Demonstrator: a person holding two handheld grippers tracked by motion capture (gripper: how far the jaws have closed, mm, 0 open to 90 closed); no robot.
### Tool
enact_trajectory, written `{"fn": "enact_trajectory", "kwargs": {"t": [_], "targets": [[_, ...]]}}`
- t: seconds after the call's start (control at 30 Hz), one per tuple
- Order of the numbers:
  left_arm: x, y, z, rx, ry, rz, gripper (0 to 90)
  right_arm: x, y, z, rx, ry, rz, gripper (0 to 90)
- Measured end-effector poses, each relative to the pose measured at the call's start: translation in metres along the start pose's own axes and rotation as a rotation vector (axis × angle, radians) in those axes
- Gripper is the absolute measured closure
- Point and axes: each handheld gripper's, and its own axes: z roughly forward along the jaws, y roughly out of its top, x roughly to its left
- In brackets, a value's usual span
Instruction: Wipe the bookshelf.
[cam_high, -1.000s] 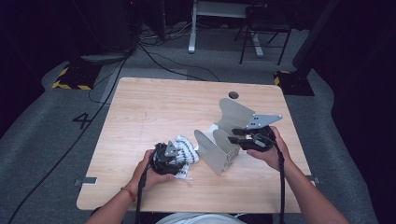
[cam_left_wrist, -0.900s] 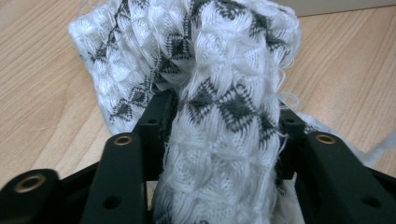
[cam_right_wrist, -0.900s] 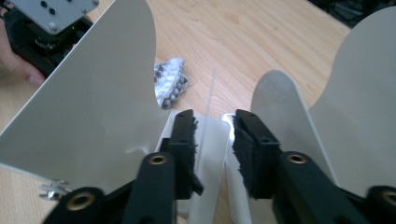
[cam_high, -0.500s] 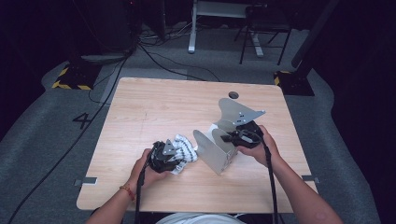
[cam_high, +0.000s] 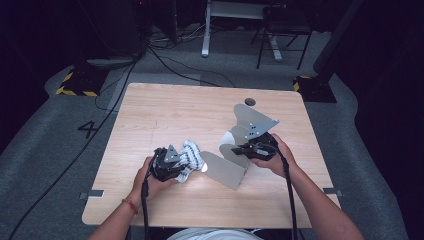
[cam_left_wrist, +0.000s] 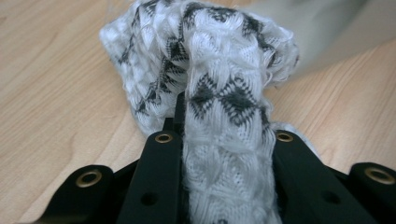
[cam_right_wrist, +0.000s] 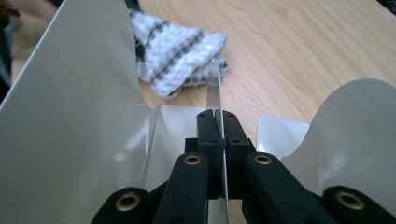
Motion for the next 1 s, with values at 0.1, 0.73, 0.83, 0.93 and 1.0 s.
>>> {"fn": "enact_trajectory", "kwargs": {"t": [0.1, 0.73, 0.83, 0.93, 1.0], "targets": [[0.002, 0.003, -0.01, -0.059, -0.032, 0.011, 76.7, 0.004, 0.0, -0.002, 0.005, 0.03, -0.034, 89.6], [-0.03, 0.028, -0.018, -0.199, -0.355, 0.237, 78.6, 0.028, -0.033, -0.074, -0.164, -0.131, -0.018, 63.5], [-0.037, 0.029, -0.014, -0.188, -0.401, 0.256, 78.6, 0.028, -0.044, -0.087, -0.169, -0.192, 0.032, 58.3], [-0.045, 0.03, -0.009, -0.168, -0.432, 0.279, 78.7, 0.025, -0.056, -0.092, -0.166, -0.246, 0.074, 58.0], [-0.05, 0.032, -0.006, -0.156, -0.443, 0.293, 79.1, 0.02, -0.065, -0.093, -0.17, -0.244, 0.113, 59.3]]}}
